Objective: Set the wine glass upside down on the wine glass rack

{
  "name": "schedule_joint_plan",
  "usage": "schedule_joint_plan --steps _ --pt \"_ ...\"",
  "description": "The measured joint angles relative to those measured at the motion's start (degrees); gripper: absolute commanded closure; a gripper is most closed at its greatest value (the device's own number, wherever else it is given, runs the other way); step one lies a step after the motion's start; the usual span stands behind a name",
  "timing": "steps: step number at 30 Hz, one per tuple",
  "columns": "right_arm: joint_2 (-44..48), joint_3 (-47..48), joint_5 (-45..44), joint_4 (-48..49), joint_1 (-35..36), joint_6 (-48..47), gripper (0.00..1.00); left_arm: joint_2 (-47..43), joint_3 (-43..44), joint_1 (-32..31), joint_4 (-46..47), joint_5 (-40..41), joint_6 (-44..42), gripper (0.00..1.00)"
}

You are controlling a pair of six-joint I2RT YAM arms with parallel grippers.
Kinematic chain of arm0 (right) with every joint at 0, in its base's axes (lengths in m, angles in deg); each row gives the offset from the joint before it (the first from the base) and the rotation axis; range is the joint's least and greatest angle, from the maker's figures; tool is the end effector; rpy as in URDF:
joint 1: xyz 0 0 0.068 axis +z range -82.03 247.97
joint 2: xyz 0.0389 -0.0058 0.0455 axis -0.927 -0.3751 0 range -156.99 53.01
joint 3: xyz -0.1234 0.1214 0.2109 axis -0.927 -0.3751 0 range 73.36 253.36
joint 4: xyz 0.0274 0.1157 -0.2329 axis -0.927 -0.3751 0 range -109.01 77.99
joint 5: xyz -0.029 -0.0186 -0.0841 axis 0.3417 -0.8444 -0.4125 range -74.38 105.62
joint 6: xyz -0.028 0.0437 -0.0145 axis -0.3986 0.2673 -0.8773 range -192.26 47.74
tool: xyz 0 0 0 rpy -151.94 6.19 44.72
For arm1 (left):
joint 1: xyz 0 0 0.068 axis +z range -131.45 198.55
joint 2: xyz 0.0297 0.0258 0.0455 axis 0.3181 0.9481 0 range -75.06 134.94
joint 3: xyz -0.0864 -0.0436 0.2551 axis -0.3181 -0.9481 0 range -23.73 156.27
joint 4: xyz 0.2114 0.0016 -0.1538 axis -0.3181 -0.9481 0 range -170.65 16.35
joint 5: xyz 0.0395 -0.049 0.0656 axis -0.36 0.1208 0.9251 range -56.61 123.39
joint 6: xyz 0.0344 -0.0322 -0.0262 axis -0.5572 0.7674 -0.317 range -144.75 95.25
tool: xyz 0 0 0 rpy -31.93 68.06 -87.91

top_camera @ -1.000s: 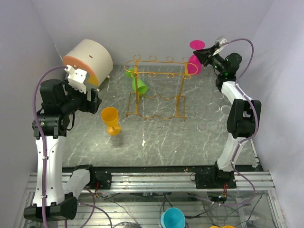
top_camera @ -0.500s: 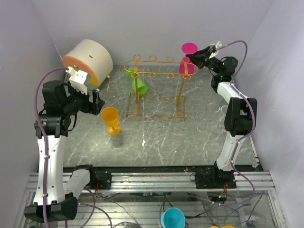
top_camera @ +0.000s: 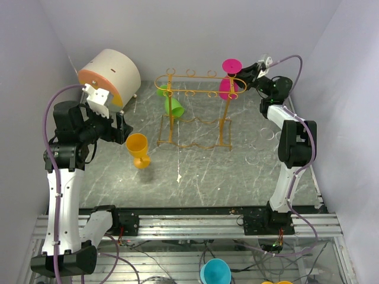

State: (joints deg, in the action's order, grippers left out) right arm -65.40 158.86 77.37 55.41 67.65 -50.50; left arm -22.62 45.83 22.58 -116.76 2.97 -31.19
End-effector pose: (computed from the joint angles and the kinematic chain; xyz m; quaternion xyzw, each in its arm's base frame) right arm 0.4589 0.0287 0.3144 -0.3693 0.4791 0.3760 0.7019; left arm 0.1704 -0.0061 0.4064 0.1562 0.8152 -0.1749 0.5296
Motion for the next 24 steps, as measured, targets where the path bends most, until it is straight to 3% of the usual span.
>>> schedule_joint_plan --steps 12,24 --pt "0.1 -3.5 1.4 9.2 -0.5 4.9 1.00 0.0 0.0 0.0 0.0 -1.0 0.9 0.07" --pt "2.4 -6.3 3.1 12.1 -0.8 6.8 1.00 0.0 0.0 0.0 0.1 -1.0 0.9 0.07"
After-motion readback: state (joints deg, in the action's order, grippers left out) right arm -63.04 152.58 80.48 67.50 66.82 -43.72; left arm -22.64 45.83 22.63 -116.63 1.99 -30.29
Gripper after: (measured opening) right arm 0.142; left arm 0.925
